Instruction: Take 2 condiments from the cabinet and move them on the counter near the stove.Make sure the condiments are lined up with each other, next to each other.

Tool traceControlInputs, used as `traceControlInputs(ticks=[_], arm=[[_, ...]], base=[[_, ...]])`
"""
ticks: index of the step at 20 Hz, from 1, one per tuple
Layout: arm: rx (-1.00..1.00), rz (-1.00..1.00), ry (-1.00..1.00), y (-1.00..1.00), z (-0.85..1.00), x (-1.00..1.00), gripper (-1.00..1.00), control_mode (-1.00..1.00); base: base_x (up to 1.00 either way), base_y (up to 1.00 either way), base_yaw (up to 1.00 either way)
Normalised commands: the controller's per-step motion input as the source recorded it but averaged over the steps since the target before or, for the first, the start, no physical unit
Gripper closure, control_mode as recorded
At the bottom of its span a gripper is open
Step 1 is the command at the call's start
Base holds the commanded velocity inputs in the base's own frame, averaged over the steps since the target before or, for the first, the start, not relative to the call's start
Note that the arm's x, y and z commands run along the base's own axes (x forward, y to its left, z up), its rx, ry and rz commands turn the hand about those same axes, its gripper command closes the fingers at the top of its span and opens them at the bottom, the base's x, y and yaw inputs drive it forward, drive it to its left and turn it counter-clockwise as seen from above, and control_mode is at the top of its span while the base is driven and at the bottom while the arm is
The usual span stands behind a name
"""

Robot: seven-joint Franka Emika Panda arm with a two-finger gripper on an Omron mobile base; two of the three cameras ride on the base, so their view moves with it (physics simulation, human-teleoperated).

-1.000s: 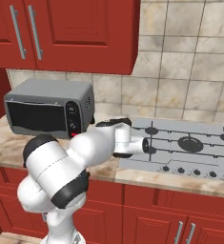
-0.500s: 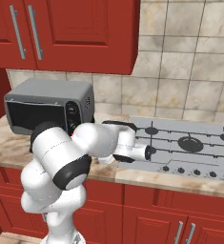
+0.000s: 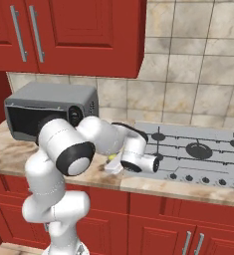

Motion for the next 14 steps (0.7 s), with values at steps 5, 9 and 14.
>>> traceControlInputs(ticks=[5, 9, 14], arm=[[0.03, 0.0, 0.0, -0.12, -0.12, 0.11, 1.0, -1.0], [0.0, 0.0, 0.0, -0.04, -0.29, 0.24, 1.0, -1.0], [0.01, 0.0, 0.01, -0.03, -0.2, 0.23, 1.0, -1.0]], base=[[0.0, 0.0, 0.0], [0.0, 0.0, 0.0], [0.0, 0.0, 0.0]])
